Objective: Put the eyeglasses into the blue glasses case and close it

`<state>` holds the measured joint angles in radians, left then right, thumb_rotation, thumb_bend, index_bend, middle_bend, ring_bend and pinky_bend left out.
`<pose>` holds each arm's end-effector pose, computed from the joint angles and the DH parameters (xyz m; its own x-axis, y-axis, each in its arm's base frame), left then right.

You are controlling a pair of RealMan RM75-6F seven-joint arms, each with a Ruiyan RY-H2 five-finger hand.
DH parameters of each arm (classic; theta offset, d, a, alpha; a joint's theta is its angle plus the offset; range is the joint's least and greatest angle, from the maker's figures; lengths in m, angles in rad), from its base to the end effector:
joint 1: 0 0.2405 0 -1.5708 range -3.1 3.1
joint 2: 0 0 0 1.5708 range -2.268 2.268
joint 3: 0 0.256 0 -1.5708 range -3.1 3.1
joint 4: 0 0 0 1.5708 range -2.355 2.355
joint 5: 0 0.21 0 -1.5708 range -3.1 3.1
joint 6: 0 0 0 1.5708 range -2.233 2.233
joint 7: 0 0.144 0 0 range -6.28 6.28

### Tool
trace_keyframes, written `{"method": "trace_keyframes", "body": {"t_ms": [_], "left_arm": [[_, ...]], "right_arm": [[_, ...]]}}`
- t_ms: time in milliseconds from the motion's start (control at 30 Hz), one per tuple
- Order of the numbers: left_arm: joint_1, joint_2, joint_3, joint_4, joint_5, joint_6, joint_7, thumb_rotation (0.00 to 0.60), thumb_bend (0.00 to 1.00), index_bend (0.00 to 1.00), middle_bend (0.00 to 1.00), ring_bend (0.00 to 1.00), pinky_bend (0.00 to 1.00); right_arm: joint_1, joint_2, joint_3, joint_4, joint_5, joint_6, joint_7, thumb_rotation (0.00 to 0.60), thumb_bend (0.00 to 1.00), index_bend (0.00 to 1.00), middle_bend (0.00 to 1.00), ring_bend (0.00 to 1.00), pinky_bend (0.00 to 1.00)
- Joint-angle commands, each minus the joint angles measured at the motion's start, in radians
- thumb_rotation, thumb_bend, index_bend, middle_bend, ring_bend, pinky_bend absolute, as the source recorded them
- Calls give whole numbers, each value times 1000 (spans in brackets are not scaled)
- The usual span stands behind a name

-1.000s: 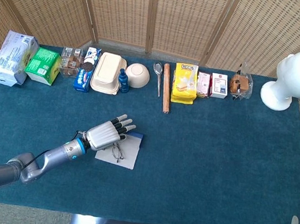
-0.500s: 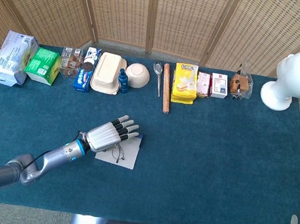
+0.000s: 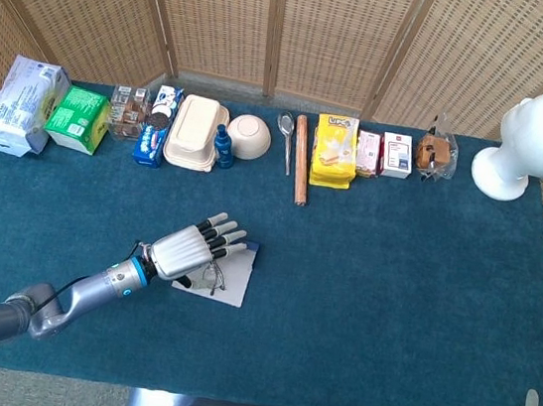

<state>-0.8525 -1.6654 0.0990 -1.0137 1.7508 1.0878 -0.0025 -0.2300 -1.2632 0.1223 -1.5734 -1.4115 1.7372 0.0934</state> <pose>-0.1593 0.3348 -0.0528 0.7060 -0.0097 0.7081 0.4071 -0.8126 -0.4170 -0.3444 -0.0856 0.1648 0.2848 0.2374 0.9287 -0.9174 0.3484 0.1923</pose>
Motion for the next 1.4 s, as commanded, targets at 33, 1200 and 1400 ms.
{"method": "trace_keyframes", "body": {"t_ms": [33, 1200, 1400], "left_arm": [[3, 3, 9, -7, 14, 12, 3, 317, 231, 0, 0, 0, 0], [27, -97, 14, 100, 62, 59, 100, 409, 231, 0, 0, 0, 0], [13, -118, 3, 128, 57, 44, 96, 415, 231, 0, 0, 0, 0]], "right_arm": [[0, -1, 0, 1, -1, 0, 2, 600, 329, 0, 187, 0, 79], [-5, -6, -2, 18, -4, 1, 34, 600, 329, 0, 185, 0, 79], [-9, -6, -1, 21, -1, 3, 40, 600, 328, 0, 185, 0, 79]]}}
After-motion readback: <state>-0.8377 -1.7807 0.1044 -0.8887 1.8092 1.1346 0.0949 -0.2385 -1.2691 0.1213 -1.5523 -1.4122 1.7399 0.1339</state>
